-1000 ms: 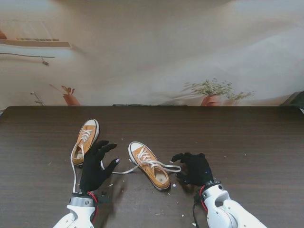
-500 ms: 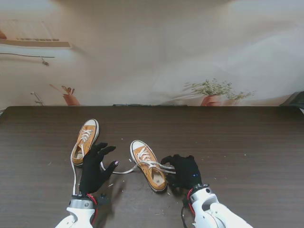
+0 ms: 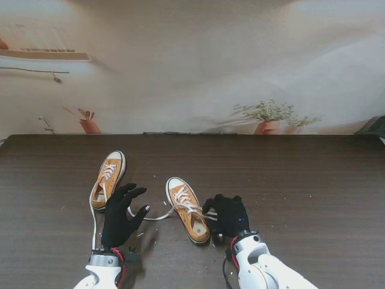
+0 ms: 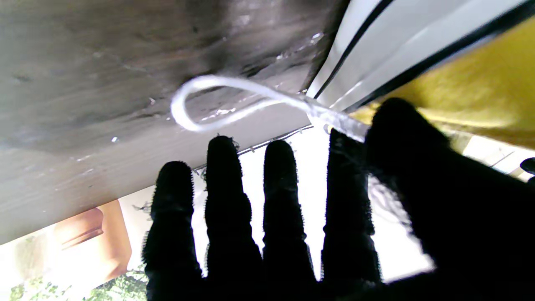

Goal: Tie the shoelaces into a bow on the shoes

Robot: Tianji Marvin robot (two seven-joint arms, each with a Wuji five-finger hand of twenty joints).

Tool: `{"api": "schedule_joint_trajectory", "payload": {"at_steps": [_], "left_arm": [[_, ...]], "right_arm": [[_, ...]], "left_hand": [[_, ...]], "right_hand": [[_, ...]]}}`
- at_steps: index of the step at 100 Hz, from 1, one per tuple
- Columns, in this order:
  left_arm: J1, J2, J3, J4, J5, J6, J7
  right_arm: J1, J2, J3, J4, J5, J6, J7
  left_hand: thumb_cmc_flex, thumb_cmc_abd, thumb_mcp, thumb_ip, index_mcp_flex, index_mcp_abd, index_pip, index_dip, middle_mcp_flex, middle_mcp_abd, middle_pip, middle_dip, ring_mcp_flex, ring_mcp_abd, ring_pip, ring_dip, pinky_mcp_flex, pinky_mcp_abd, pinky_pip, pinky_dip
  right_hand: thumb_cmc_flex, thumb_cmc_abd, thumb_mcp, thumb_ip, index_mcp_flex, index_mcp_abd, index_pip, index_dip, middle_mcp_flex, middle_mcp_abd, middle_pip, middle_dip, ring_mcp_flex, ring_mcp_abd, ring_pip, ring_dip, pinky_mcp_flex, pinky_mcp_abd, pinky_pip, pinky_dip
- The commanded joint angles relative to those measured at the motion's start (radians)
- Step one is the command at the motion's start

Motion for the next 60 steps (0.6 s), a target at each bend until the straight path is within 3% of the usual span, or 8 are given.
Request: {"api": "schedule_joint_trajectory", "payload": {"at_steps": [1,20,38,60], "left_arm": [[0.004,-0.003,0.002,-0.007,0.000,-0.005,-0.013],[0.001,-0.002,0.008,-0.003,0.000,-0.009,-0.017],[-0.003,-0.002,0.012,0.001,-0.001,-0.016,-0.019],[-0.001,-0.003,0.010,0.000,-0.004,-0.022,-0.017]], "right_arm": [[0.004,-0.008,-0.005,0.007,0.008,0.005,0.017],[0.006,-0.021,-0.011,0.007,0.048,0.014,0.014],[-0.021,-0.027,0.006,-0.030,0.079,-0.003,0.011],[-0.070,-0.034,0.056,-0.108,0.135,-0.059,0.014]], "left_hand": [[0.019,0.027,-0.014,0.001,0.032,-0.025,0.005,0.014,0.009,0.007,-0.008,-0.015,0.012,0.000,-0.015,-0.014,-0.014,-0.045,-0.002,-0.007],[0.022,0.039,-0.026,0.001,0.038,-0.024,0.008,0.015,0.012,0.008,-0.007,-0.015,0.012,0.002,-0.014,-0.014,-0.014,-0.045,-0.001,-0.009],[0.032,0.045,-0.049,-0.004,0.045,-0.028,0.010,0.016,0.015,0.009,-0.007,-0.015,0.015,0.003,-0.014,-0.015,-0.014,-0.043,-0.001,-0.010],[0.079,0.073,-0.144,-0.014,0.050,-0.032,0.012,0.016,0.020,0.010,-0.010,-0.016,0.017,0.004,-0.016,-0.016,-0.015,-0.041,-0.002,-0.014]], "right_hand": [[0.027,0.017,-0.041,-0.036,0.041,-0.027,0.060,-0.047,0.025,0.009,0.005,0.009,0.018,0.003,0.003,0.005,0.004,0.012,0.015,-0.006],[0.100,0.084,-0.036,-0.036,0.216,0.019,0.119,-0.034,0.073,0.015,0.001,0.001,0.024,0.001,0.012,0.009,0.004,0.011,0.017,-0.007],[0.125,0.122,-0.048,-0.035,0.208,0.118,0.140,0.175,0.070,0.012,0.040,-0.017,0.012,-0.003,0.029,0.018,-0.008,0.005,0.017,0.003],[0.071,0.079,-0.006,-0.043,0.236,0.156,0.173,0.224,0.091,0.015,0.050,-0.013,0.018,0.000,0.038,0.022,-0.012,0.014,0.016,0.007]]}}
